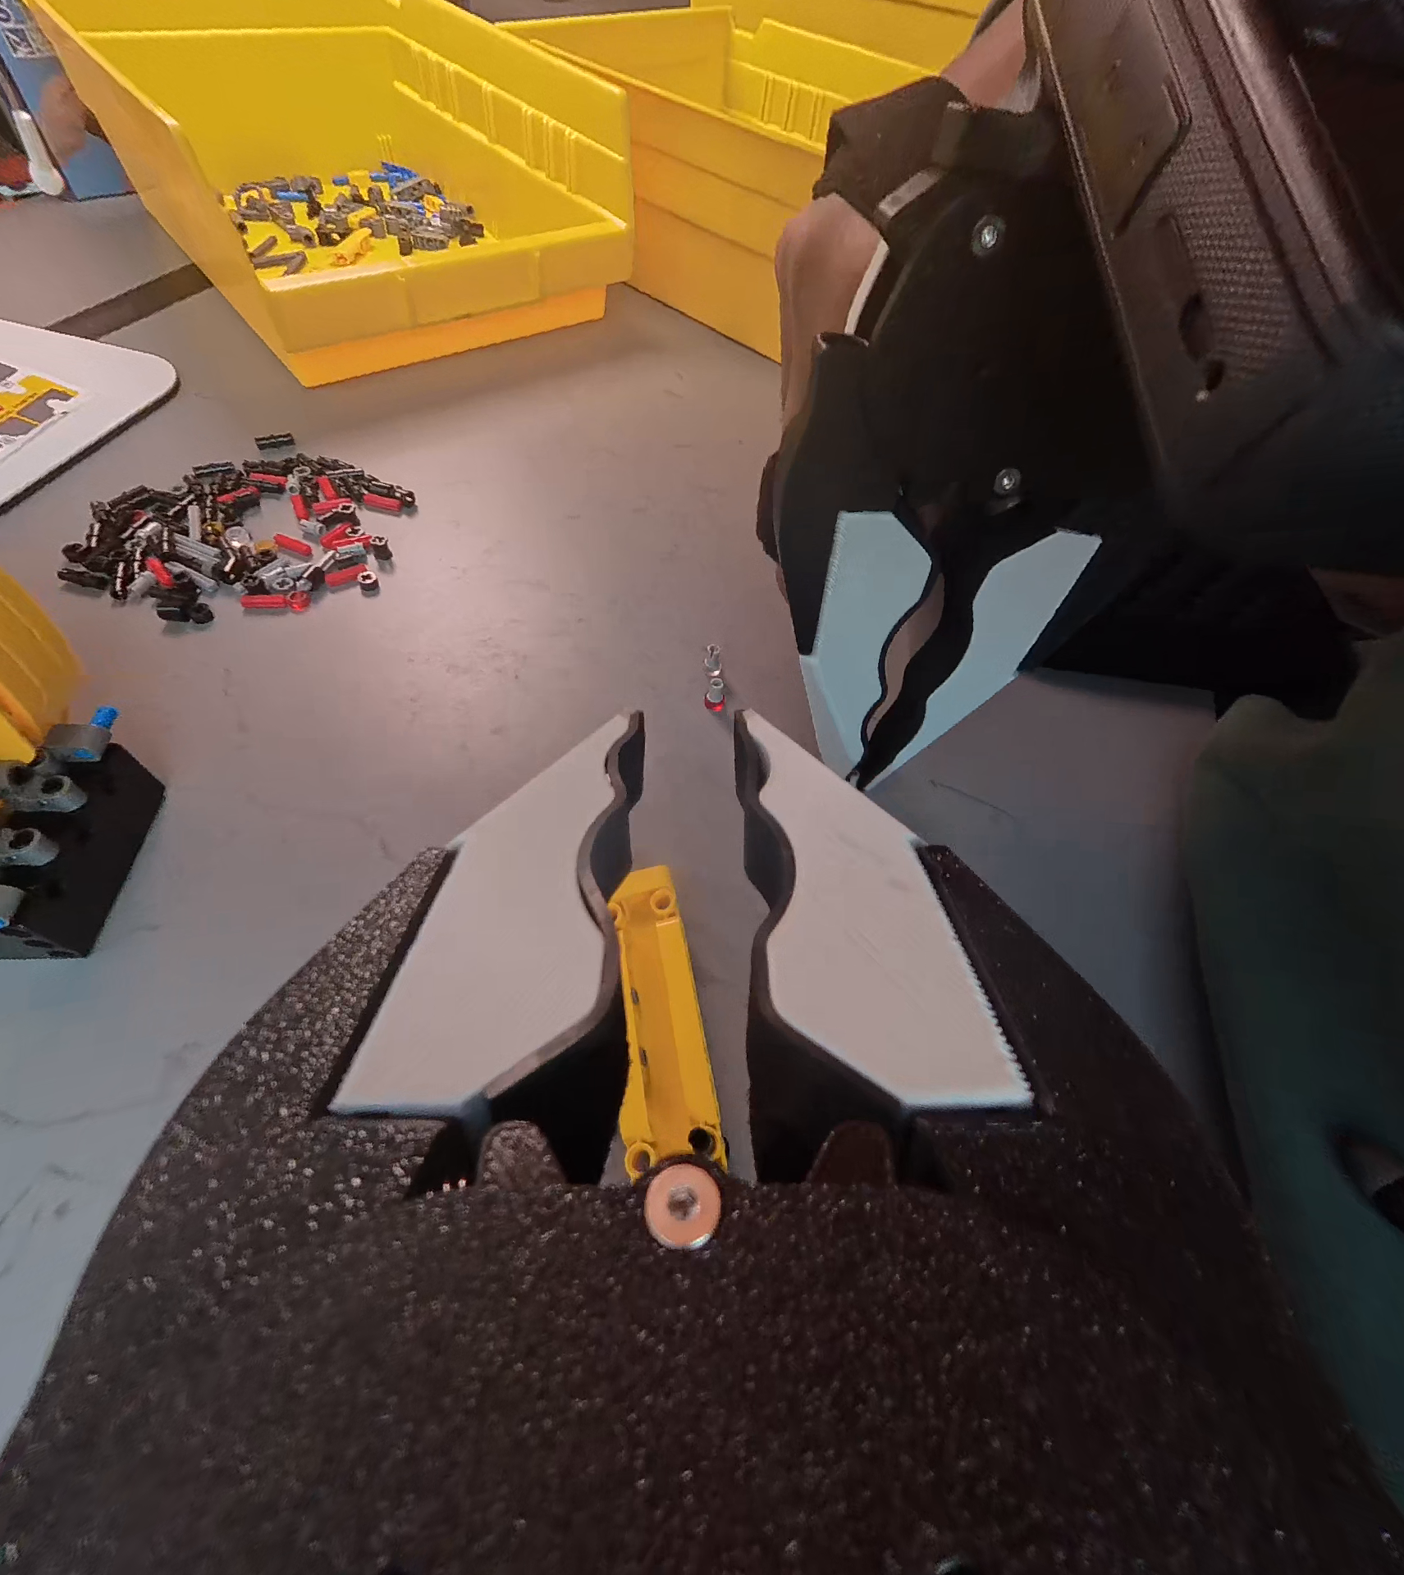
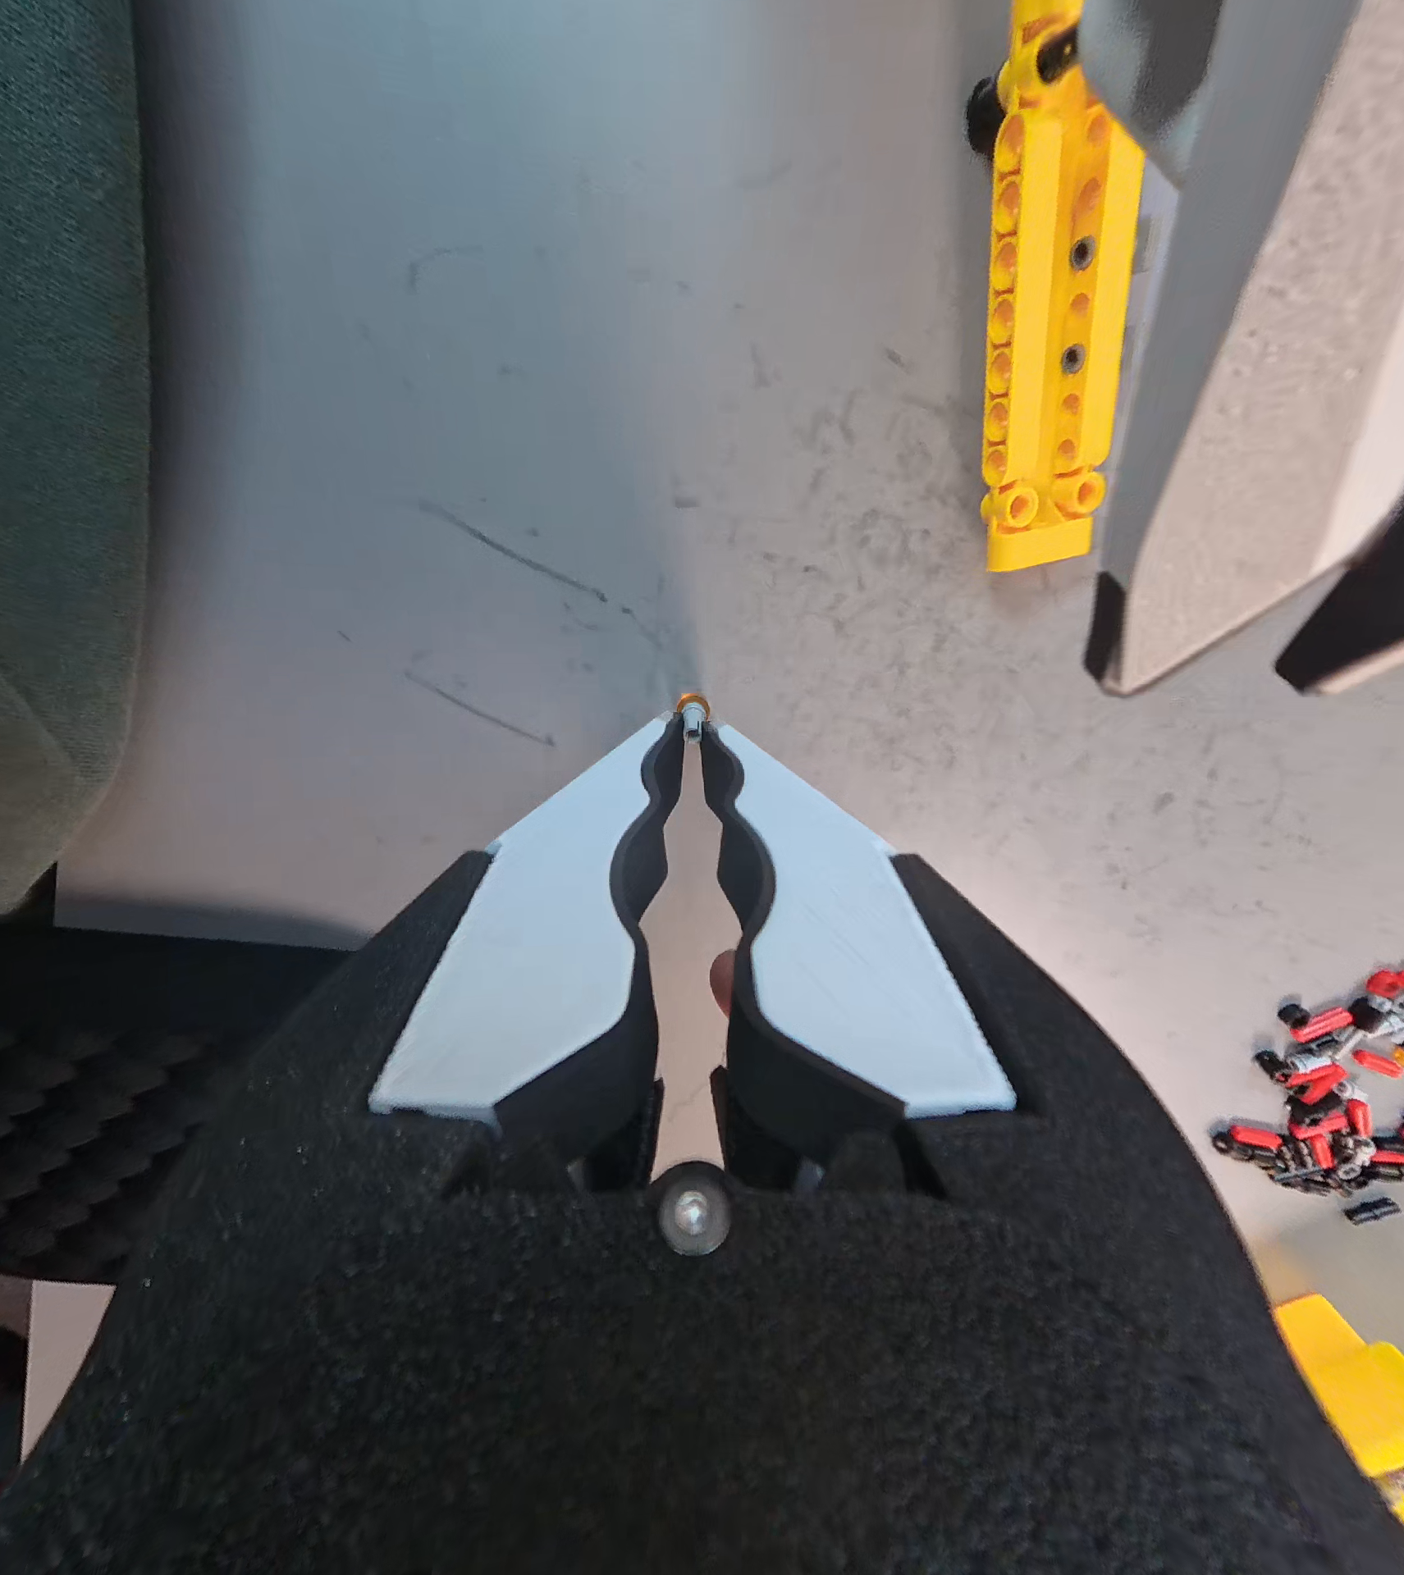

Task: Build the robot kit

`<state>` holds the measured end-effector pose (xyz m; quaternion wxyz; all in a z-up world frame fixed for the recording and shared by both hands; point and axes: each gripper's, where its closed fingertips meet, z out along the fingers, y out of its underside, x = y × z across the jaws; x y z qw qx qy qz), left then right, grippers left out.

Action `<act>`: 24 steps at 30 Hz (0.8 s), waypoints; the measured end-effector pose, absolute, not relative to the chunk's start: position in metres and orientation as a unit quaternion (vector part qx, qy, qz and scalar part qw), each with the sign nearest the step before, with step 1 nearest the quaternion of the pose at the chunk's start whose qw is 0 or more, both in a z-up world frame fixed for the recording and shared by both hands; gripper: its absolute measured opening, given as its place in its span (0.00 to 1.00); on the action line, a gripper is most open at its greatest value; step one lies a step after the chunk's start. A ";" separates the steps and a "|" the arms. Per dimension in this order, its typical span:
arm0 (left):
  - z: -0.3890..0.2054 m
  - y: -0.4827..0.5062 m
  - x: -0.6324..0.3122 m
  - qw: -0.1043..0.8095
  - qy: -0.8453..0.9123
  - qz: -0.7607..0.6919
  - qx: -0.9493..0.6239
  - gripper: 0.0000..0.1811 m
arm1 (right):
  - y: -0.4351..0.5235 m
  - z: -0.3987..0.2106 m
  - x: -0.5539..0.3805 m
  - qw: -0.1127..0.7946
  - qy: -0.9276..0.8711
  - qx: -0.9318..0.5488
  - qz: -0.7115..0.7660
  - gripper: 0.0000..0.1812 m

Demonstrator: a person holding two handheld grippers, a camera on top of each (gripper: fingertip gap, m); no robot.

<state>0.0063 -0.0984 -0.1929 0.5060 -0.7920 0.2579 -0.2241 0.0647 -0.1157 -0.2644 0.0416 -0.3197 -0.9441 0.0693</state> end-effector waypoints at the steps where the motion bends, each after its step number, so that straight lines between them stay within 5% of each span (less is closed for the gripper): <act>1: -0.195 -0.100 0.008 0.501 0.266 -0.222 -0.793 0.11 | -0.114 -0.264 0.066 0.042 -0.943 -0.323 0.068 0.02; 24: -0.207 -0.095 0.003 0.485 0.268 -0.197 -0.809 0.10 | -0.130 -0.270 0.061 -0.021 -0.982 -0.140 -0.122 0.01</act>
